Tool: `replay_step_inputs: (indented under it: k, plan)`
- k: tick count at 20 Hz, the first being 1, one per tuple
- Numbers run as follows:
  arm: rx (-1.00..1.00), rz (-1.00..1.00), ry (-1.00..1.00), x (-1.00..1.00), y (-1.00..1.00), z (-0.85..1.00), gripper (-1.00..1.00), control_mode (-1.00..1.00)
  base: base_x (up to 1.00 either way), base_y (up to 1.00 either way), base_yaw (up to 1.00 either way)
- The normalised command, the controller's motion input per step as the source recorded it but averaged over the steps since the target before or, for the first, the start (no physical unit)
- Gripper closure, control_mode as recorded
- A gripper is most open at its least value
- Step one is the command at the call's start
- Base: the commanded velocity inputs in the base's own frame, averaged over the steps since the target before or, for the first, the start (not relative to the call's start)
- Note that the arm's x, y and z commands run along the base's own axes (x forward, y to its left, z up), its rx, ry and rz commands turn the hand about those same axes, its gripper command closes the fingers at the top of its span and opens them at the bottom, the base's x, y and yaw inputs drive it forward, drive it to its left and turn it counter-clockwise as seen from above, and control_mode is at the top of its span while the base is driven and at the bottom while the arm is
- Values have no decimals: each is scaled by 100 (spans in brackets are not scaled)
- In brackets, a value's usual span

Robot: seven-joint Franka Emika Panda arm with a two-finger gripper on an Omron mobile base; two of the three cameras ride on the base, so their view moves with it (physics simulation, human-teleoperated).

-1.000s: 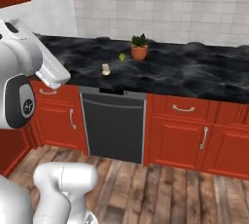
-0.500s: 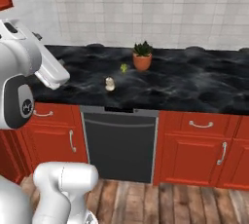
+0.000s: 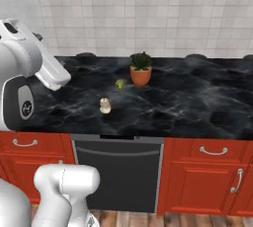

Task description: Pick the candle and jar from the dining table and place them in the open cabinet. Close the cabinet after placing the objects.

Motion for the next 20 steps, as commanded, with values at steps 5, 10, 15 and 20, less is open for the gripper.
replay_step_inputs:
  k: [5,10,15,20]
  plan:
    - [0,0,0,0,0,0,-100,100,49,29,-9]
    - [0,0,0,0,0,0,-100,100,2,8,-1]
    - [0,0,0,0,0,0,-100,100,-7,4,0]
    - [-8,0,17,-26,7,0,-100,-100,-6,0,0]
